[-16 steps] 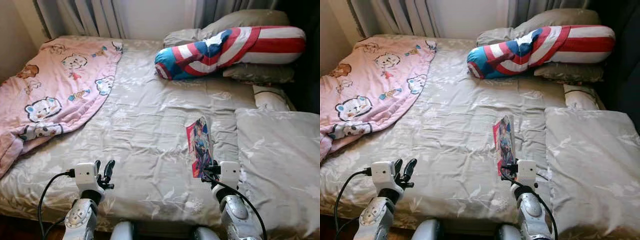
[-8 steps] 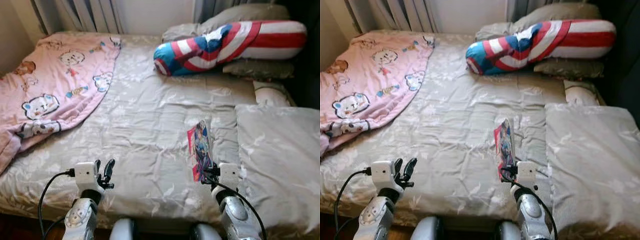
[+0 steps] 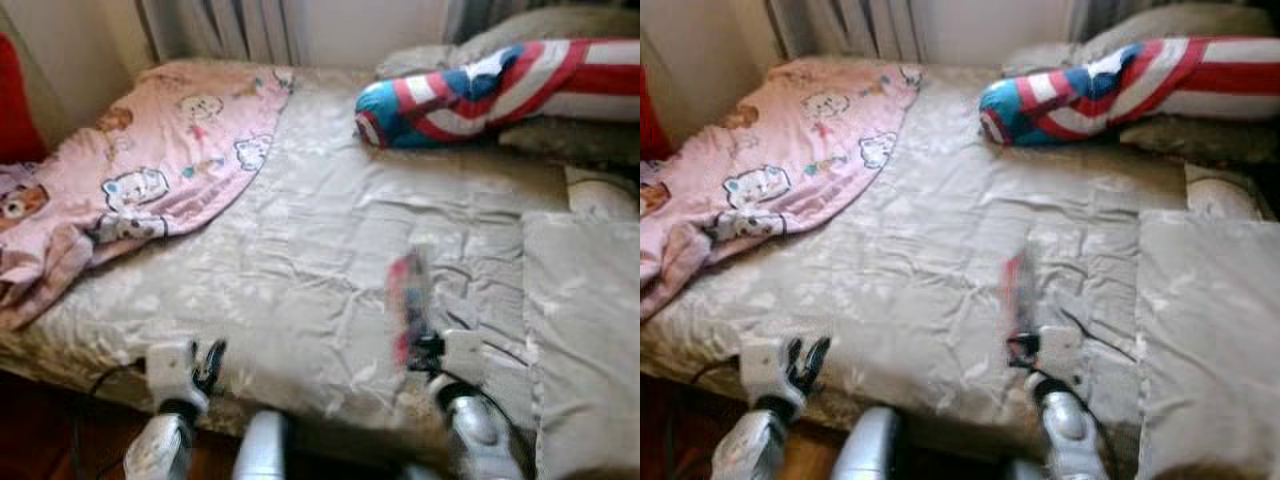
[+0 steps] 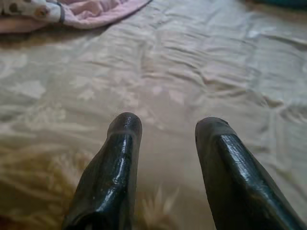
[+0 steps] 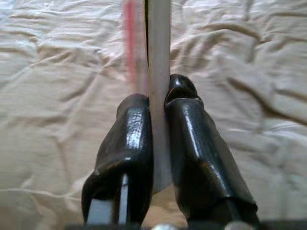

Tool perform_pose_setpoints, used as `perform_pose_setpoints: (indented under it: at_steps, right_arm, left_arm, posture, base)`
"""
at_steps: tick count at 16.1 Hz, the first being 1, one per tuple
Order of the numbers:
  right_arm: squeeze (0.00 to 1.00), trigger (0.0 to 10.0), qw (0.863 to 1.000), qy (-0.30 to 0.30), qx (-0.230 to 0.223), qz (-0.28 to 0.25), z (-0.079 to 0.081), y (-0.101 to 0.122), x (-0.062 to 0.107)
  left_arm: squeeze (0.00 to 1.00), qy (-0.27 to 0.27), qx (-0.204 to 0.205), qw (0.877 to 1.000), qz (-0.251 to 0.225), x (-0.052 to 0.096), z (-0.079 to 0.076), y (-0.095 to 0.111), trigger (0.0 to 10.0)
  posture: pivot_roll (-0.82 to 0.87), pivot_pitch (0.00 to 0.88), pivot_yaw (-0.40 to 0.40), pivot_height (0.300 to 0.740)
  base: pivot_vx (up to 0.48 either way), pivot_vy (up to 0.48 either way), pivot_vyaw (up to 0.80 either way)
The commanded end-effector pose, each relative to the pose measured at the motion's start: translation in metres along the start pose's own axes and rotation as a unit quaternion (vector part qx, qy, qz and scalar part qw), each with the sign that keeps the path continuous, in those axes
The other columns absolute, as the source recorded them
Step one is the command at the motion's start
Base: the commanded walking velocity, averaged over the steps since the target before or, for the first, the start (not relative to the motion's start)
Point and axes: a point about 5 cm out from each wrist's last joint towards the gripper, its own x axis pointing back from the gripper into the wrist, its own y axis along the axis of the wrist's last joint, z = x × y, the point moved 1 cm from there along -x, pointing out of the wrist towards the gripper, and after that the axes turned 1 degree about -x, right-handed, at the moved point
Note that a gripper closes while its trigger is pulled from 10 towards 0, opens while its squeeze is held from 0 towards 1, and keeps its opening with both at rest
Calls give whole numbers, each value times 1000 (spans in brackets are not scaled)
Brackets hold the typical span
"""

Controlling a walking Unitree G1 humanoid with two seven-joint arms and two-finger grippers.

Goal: Clean up the room

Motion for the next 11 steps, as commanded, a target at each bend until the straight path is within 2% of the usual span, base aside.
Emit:
perform_pose_setpoints:
  at_steps: [1,11]
  right_arm:
    - [0,10000,1000,4,4,-25,0,12,-3]
    - [0,10000,1000,4,3,-27,0,12,-3]
  left_arm:
    - [0,-13,-9,1000,-24,-8,-5,13,10000]
    - [0,-12,-9,1000,-24,-7,-4,13,10000]
  posture:
    - [39,123,-1,654]
    - [40,124,0,654]
  base:
    - [0,0,0]
    - [0,0,0]
